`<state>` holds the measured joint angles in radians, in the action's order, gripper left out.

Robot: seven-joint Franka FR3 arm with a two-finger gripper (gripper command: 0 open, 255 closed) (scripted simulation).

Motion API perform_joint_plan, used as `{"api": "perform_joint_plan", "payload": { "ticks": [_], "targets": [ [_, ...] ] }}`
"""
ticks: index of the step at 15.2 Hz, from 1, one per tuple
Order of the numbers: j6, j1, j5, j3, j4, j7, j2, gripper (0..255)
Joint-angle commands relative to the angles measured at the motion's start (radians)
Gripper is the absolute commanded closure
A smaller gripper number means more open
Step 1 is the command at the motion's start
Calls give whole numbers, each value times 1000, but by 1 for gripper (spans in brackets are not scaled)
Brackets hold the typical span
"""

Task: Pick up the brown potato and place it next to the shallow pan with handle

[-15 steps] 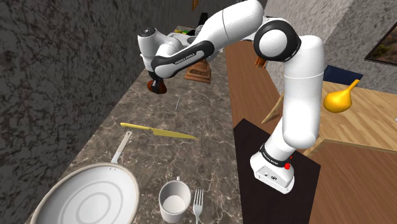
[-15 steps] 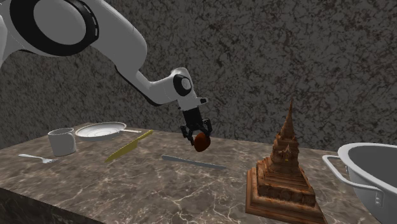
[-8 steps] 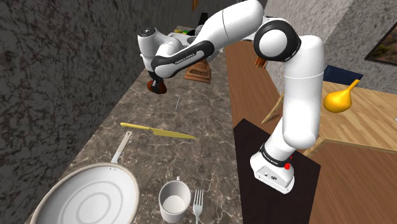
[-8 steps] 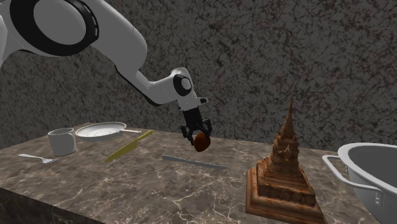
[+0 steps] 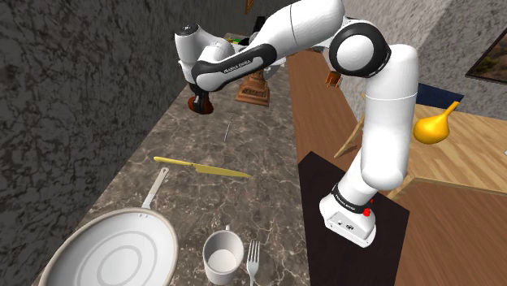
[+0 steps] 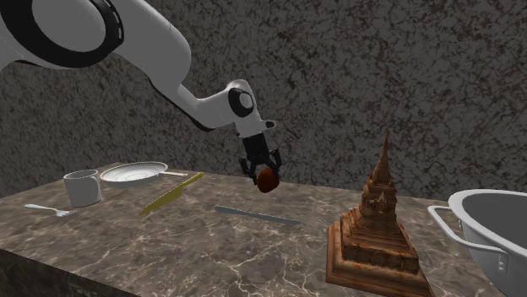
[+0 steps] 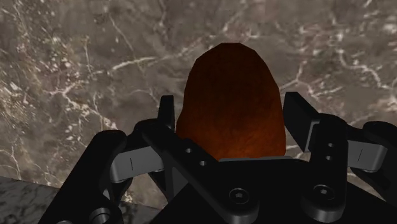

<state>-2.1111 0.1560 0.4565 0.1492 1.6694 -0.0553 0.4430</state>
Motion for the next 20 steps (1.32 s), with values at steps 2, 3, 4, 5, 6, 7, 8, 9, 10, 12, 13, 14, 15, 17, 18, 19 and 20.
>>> {"api": "perform_joint_plan", "payload": {
  "ticks": [2, 3, 4, 5, 6, 7, 8, 9, 10, 12, 13, 14, 15, 17, 18, 19, 20],
  "targets": [
    [30, -1, -9, 4, -16, -14, -16, 255],
    [40, -1, -12, 5, -22, -19, -21, 255],
    [51, -1, -15, 6, -28, -23, -26, 255],
    [61, -1, -18, 7, -34, -27, -31, 255],
    [71, -1, -21, 8, -41, -32, -36, 255],
    [82, -1, -24, 8, -47, -36, -40, 255],
    [92, -1, -26, 9, -55, -41, -44, 255],
    [103, -1, -29, 10, -62, -45, -48, 255],
    [114, -1, -31, 11, -69, -49, -52, 255],
    [136, -1, -36, 13, -85, -58, -59, 255],
    [147, -1, -38, 13, -94, -62, -63, 255],
    [158, -1, -40, 14, -103, -66, -66, 255],
    [169, 0, -43, 15, -112, -71, -69, 255],
    [191, 0, -47, 16, -130, -79, -74, 255],
    [203, 1, -48, 16, -140, -83, -76, 255],
    [214, 1, -50, 17, -150, -87, -78, 255],
    [226, 2, -52, 17, -161, -91, -80, 255]
  ]
}}
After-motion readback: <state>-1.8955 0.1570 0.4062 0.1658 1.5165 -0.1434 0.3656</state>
